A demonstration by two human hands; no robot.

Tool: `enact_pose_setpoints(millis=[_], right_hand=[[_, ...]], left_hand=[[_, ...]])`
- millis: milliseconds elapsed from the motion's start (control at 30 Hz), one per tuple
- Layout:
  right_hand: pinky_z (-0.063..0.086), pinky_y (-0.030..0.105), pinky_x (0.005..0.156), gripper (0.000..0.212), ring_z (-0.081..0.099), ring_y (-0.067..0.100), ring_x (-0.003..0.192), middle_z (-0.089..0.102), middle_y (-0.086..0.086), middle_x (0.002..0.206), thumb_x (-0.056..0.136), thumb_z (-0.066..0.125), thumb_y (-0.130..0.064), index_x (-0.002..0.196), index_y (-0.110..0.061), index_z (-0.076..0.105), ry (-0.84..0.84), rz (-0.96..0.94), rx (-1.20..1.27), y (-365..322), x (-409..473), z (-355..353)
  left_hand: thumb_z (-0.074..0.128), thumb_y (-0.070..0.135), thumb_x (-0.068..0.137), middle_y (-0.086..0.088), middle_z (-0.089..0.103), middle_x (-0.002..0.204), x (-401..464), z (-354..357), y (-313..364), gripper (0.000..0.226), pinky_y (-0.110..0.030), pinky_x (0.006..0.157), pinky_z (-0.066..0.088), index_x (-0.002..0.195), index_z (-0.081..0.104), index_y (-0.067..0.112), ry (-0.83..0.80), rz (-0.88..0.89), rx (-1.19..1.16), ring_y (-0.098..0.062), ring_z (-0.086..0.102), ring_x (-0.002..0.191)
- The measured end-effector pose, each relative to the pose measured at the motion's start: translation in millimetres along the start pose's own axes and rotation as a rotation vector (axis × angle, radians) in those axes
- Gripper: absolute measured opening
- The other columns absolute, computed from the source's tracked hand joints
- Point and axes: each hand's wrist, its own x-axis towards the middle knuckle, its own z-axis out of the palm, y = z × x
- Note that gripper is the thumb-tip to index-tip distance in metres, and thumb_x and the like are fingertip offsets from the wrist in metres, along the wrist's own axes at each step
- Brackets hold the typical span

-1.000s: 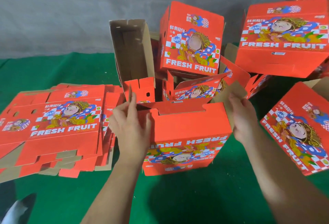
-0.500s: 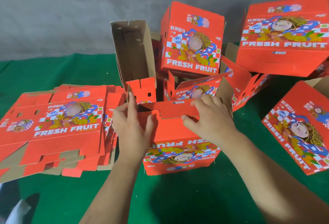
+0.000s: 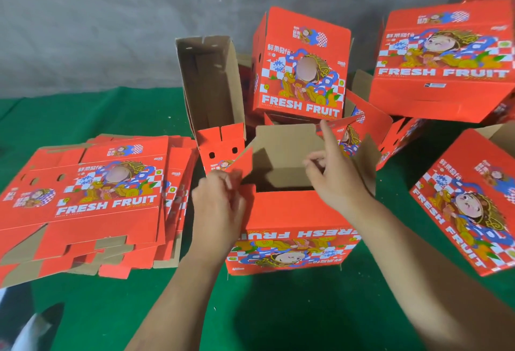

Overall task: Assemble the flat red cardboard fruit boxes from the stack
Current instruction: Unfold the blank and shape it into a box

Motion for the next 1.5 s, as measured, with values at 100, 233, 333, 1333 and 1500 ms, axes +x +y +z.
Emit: enact_pose_setpoints(millis=[100,233,333,1333,1500], right_hand=[[0.015,0.035,0.128,0.091,0.03,0.016,0.154,0.023,-0.007,0.172,0.097,0.065,-0.035,0.165,-0.038,0.006,-0.123,-0.128,-0.32,6,-11,3],[0.007,0.044,0.128,0.052,0.04,0.028,0.146,0.036,0.001,0.166,0.094,0.067,-0.026,0.145,-0.023,0.058,0.096,-0.314,-0.372,-6,-25,-10],[0.026,0.05,0.116,0.056,0.038,0.035,0.143,0.042,0.013,0.158,0.086,0.066,-0.026,0.141,-0.02,0.059,0.573,-0.177,-0.348,-2,-47,-23],[0.053,0.047,0.09,0.086,0.062,0.031,0.11,0.034,-0.002,0.124,0.071,0.083,-0.066,0.135,-0.039,0.033,-0.3,0.406,-0.309,24,-38,-10],[0.05,0.047,0.097,0.085,0.054,0.022,0.108,0.031,-0.005,0.125,0.07,0.069,-0.083,0.135,-0.042,0.033,-0.306,0.391,-0.248,22,-47,-13]], left_hand=[[0.062,0.04,0.094,0.012,0.065,0.104,3,-3,-5,0.022,-0.052,0.088,0.047,0.112,0.052,0.045,-0.253,0.068,0.096,-0.028,0.063,0.097],[0.022,0.083,0.088,0.016,0.044,0.127,2,-1,-13,0.075,-0.037,0.102,0.024,0.148,0.05,0.046,-0.619,0.02,0.409,-0.018,0.035,0.114],[0.035,0.079,0.093,0.008,0.025,0.146,7,0,-15,0.068,-0.041,0.113,0.019,0.154,0.036,0.049,-0.588,-0.052,0.484,-0.024,0.023,0.132],[0.077,0.06,0.079,-0.009,0.042,0.149,8,12,-16,0.105,-0.057,0.115,0.031,0.159,0.008,0.051,-0.456,-0.487,0.224,-0.037,0.04,0.138],[0.076,0.055,0.084,-0.007,0.056,0.145,1,11,-19,0.081,-0.043,0.109,0.045,0.15,0.038,0.03,-0.362,-0.754,-0.326,-0.019,0.06,0.122]])
